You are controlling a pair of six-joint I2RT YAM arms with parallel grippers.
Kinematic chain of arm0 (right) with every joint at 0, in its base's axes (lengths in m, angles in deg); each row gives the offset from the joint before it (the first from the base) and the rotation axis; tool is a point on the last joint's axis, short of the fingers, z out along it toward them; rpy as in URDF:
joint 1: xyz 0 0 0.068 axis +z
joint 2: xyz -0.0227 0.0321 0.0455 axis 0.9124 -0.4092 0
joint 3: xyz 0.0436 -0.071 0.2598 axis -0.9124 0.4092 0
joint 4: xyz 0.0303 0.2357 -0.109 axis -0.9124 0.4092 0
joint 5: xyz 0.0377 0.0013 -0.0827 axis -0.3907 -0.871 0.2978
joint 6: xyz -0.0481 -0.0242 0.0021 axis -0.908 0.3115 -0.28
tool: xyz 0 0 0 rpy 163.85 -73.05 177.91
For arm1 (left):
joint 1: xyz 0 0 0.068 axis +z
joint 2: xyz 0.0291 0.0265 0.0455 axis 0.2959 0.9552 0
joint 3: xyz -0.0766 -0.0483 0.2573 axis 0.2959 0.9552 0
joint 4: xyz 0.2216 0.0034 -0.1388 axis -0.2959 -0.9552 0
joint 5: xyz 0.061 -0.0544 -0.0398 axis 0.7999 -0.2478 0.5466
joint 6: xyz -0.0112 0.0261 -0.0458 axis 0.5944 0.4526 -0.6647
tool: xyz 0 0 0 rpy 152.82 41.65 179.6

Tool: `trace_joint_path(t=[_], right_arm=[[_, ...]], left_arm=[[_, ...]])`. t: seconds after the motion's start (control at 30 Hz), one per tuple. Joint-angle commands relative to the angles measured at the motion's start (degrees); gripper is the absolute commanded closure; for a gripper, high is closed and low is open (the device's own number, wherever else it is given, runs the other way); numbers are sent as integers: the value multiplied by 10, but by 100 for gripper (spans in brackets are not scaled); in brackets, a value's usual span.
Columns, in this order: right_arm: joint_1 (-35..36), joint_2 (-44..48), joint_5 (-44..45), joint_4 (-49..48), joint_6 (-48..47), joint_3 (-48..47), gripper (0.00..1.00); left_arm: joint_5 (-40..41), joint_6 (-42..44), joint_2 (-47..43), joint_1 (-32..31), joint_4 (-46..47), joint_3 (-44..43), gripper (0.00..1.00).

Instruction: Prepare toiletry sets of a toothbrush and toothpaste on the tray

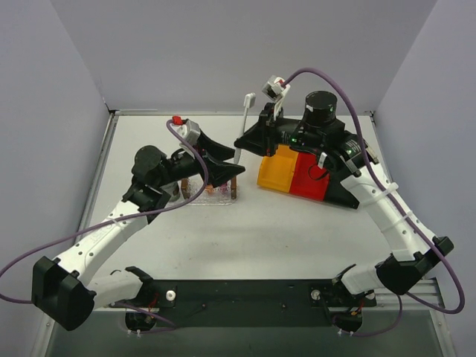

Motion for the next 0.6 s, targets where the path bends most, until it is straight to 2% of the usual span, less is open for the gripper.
trace_joint_path(t=[0.0,0.27,0.57], right_arm=[[2,48,31,8,-50,5,100],[1,88,50,41,-115,50,100],[11,102,33,50,-145,111,100]], left_arm=[[-1,78,-37,12,-64,-5,30],[-29,110,-52,21,-150,-75,29],[-75,88,-30,21,-174,-156,30]])
